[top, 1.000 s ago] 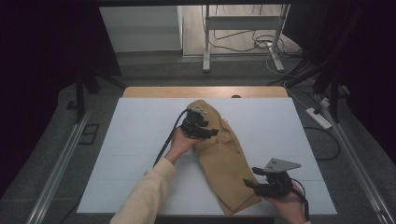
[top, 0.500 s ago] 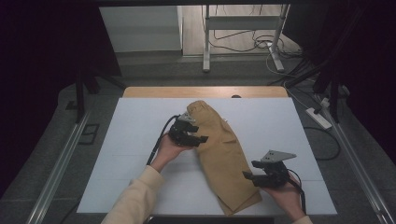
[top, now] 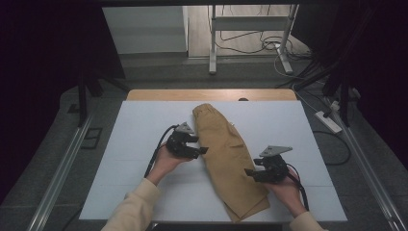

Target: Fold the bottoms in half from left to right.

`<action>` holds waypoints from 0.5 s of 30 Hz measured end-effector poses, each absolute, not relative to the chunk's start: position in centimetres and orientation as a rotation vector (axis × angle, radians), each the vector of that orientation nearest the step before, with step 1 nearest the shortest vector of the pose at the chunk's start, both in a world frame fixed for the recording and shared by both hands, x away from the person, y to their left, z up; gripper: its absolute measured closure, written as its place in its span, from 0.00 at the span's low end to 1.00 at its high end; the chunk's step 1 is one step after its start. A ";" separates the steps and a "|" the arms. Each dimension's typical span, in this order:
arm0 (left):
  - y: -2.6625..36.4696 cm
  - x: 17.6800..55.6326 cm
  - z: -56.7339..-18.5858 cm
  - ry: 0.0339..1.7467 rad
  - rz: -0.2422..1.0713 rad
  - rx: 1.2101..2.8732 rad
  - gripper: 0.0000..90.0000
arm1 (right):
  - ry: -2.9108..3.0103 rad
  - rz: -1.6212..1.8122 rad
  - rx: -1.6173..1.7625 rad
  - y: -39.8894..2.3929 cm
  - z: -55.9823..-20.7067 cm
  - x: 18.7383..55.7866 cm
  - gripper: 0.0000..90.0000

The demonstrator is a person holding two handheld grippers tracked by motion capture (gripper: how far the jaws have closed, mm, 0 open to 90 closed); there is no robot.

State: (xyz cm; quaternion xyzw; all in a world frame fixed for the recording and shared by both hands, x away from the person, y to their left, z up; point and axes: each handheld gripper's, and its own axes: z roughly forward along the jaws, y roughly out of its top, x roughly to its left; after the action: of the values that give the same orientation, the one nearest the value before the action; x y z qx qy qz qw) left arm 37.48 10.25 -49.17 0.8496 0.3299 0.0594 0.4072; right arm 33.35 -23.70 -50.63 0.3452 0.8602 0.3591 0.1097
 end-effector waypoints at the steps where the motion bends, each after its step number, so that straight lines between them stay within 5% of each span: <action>1: 10.4 37.4 -49.2 0.835 0.150 2.140 0.39 | 2.527 1.051 1.020 -23.7 -50.7 33.6 0.46; 15: 11.1 36.6 -49.7 0.833 0.142 2.137 0.38 | 2.526 1.036 1.035 -22.5 -51.5 35.1 0.46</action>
State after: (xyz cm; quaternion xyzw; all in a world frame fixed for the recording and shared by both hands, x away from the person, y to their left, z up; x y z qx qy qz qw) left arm 36.56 11.12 -49.72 0.8485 0.3306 0.0565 0.4092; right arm 35.09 -22.55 -51.54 0.3524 0.8598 0.3527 0.1109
